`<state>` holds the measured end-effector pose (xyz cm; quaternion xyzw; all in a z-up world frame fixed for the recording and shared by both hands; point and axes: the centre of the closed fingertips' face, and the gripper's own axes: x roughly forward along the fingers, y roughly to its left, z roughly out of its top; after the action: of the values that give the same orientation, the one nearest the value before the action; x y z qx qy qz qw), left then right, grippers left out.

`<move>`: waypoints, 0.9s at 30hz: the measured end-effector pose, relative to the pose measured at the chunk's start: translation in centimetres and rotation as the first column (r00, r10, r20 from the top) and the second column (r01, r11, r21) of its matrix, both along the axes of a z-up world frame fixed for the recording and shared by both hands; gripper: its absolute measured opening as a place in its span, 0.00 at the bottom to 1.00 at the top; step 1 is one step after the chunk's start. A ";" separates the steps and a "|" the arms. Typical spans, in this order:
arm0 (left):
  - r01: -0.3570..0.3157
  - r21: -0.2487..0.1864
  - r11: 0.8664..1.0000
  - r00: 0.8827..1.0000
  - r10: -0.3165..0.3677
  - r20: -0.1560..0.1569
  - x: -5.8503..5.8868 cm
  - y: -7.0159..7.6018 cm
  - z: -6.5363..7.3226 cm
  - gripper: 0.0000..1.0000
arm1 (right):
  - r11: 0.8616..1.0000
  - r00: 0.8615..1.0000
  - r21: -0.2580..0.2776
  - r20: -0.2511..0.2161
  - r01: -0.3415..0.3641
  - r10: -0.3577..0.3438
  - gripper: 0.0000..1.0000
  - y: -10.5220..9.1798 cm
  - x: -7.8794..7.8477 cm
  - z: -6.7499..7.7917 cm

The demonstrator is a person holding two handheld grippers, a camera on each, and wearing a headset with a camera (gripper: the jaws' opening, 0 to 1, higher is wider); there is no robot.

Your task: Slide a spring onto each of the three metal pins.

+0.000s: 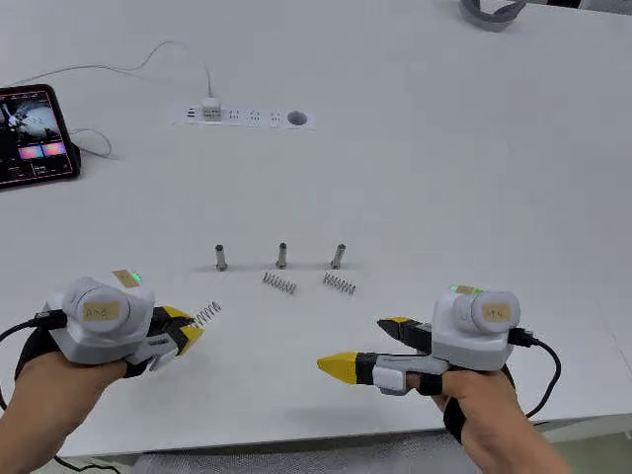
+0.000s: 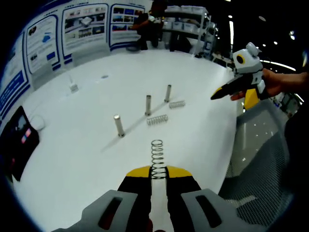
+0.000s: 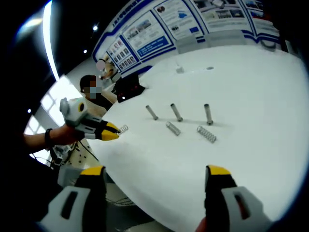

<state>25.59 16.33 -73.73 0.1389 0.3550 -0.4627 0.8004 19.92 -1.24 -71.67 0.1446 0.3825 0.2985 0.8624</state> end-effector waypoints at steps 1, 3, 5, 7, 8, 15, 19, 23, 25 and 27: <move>0.002 -0.001 1.000 1.000 -0.002 0.002 0.0 0.0 0.0 0.10 | 1.000 1.000 0.002 -0.001 -0.001 0.001 0.85 0.1 0.0 0.0; 0.007 0.001 1.000 1.000 -0.007 0.006 -0.2 -0.1 0.4 0.10 | 1.000 1.000 0.004 -0.003 -0.005 0.005 0.85 0.3 0.0 0.0; 0.021 0.008 1.000 1.000 -0.022 0.014 -0.4 -0.2 0.6 0.10 | 1.000 1.000 0.008 -0.002 -0.011 0.011 0.85 0.5 0.0 0.0; 0.030 0.011 0.999 0.999 -0.030 0.016 -0.7 -0.3 0.8 0.10 | 1.000 1.000 0.014 -0.001 -0.014 0.014 0.85 0.7 0.0 0.1; 0.032 0.009 0.999 0.999 -0.033 0.017 -0.8 -0.4 0.9 0.10 | 1.000 1.000 0.015 0.000 -0.015 0.015 0.84 0.8 0.0 0.1; 0.060 -0.002 0.998 0.998 -0.060 0.008 -1.8 -1.6 0.8 0.10 | 0.999 1.000 0.040 0.000 -0.013 0.013 0.83 1.2 0.2 0.2; 0.086 -0.015 0.996 0.996 -0.086 0.008 -2.5 -2.8 1.2 0.10 | 0.998 1.000 0.058 0.000 -0.017 0.017 0.81 1.7 0.3 0.4; 0.109 -0.025 0.994 0.994 -0.109 0.013 -2.9 -4.0 1.7 0.10 | 0.997 1.000 0.079 0.002 -0.020 0.020 0.79 2.1 0.3 0.6; 0.123 -0.029 0.992 0.992 -0.123 0.018 -3.0 -4.6 1.8 0.10 | 0.996 1.000 0.090 0.004 -0.022 0.022 0.77 2.4 0.4 0.8; 0.133 -0.033 0.991 0.991 -0.132 0.022 -3.1 -5.1 2.0 0.10 | 0.995 1.000 0.102 0.006 -0.023 0.023 0.75 2.6 0.5 1.0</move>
<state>22.53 11.20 -71.71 0.1527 0.3291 -0.5195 0.7736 20.41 1.31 -70.71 0.1832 0.3661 0.3279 0.8514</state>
